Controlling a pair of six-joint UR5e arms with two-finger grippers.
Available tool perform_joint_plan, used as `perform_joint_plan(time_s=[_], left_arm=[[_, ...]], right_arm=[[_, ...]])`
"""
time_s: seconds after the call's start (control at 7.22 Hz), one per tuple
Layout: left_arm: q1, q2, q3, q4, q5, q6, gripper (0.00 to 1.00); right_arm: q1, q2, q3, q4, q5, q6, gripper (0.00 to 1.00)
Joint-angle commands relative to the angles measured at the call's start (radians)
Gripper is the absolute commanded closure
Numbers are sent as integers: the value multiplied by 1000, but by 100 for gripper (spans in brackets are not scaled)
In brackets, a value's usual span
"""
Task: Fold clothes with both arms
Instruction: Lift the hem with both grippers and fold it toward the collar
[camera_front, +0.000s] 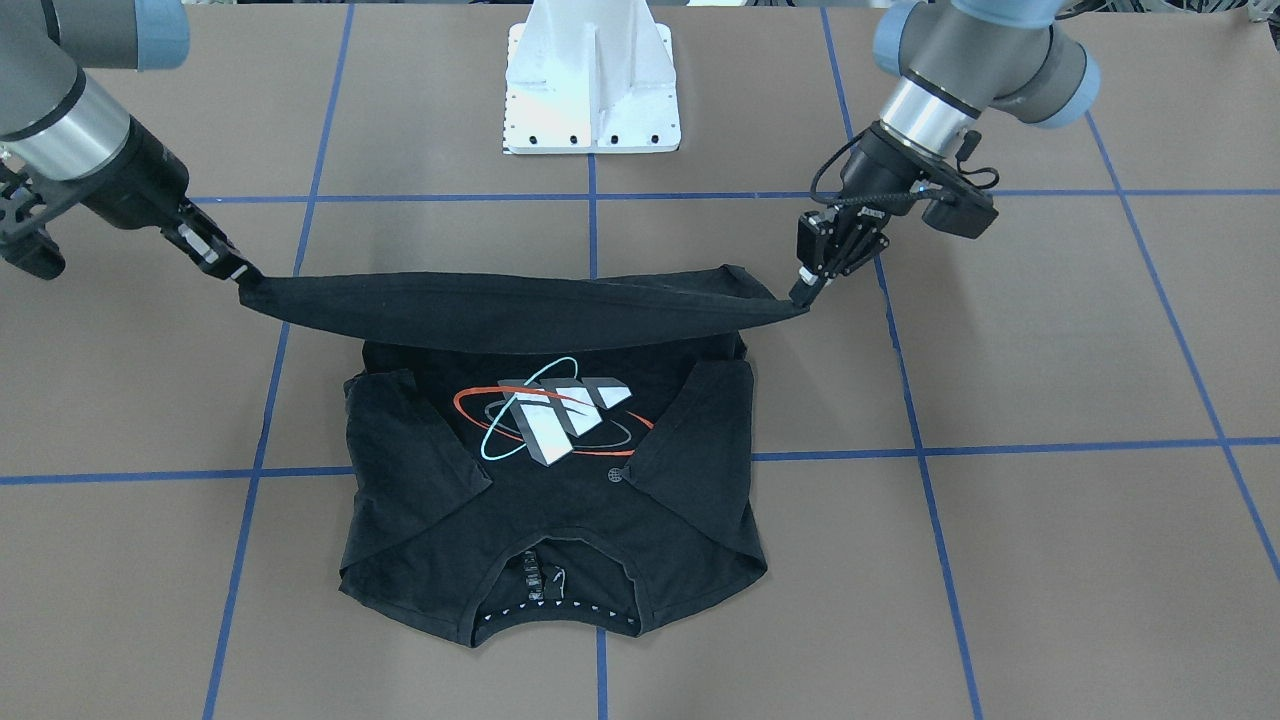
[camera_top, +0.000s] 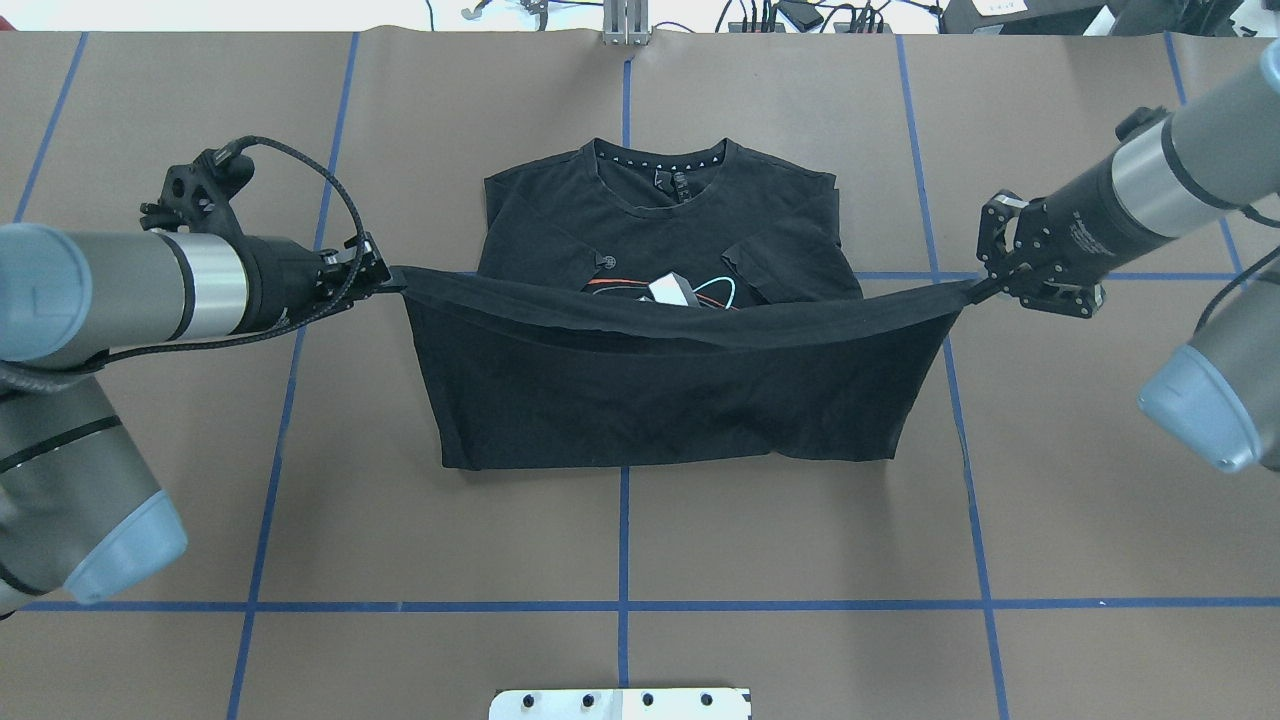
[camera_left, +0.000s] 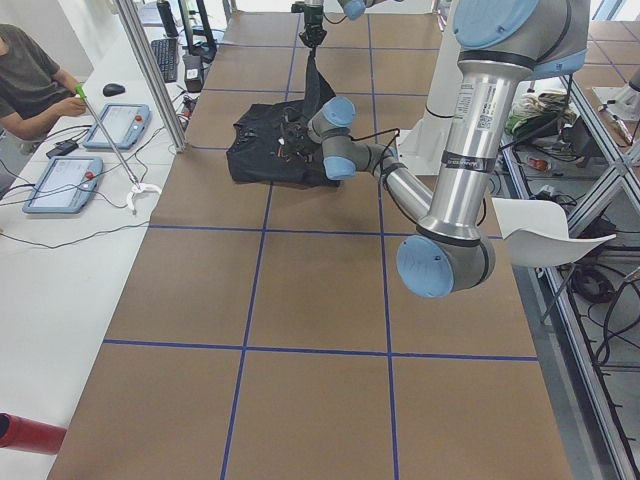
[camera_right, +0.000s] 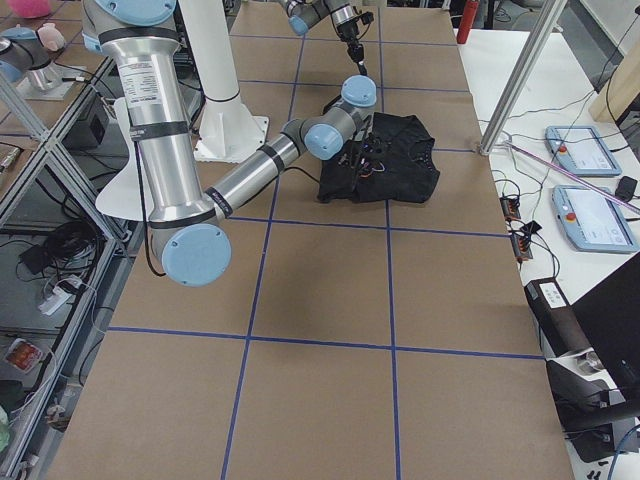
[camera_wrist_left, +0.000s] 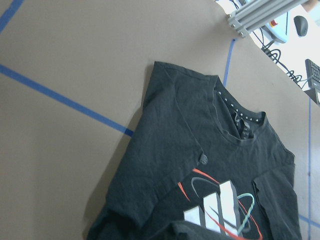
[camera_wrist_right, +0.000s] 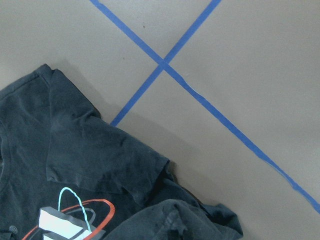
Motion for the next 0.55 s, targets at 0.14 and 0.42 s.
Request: perform_joint_plan(time_s=[0.14, 0.42], left_arm=[[-38, -147, 217, -10, 9, 15, 100], [-55, -187, 392, -153, 30, 15, 100]], right_arm=[[4, 212, -229, -26, -69, -21, 100], [-19, 309, -384, -23, -158, -102, 100]])
